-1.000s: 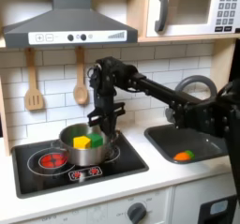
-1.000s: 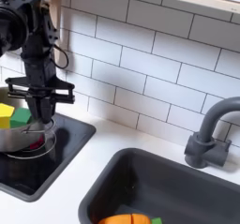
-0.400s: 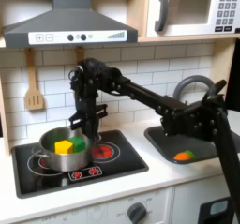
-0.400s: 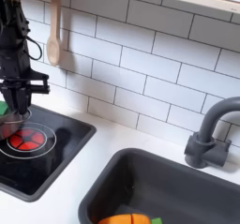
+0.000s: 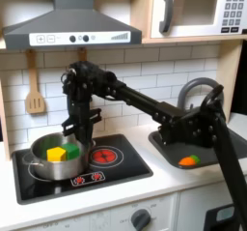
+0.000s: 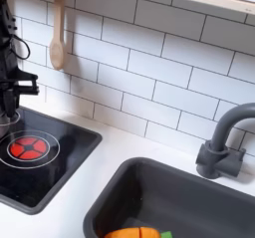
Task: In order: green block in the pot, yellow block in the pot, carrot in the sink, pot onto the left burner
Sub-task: 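Slide the pot onto the left burner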
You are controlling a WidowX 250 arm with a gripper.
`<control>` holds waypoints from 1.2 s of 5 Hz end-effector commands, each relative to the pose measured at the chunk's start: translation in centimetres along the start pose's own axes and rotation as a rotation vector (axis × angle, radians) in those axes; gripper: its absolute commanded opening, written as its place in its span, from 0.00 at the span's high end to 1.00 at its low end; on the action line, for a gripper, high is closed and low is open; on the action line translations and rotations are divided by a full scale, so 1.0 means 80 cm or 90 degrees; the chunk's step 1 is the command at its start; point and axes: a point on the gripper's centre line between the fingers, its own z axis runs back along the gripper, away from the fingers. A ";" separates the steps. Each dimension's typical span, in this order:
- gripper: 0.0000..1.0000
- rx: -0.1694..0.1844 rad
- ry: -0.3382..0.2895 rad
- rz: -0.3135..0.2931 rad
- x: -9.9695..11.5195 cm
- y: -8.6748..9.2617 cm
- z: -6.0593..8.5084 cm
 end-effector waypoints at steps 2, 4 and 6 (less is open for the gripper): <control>1.00 -0.001 -0.002 0.013 0.006 0.010 0.005; 0.00 -0.002 -0.014 0.017 0.003 0.013 0.022; 0.00 -0.011 -0.008 0.012 0.004 0.012 0.018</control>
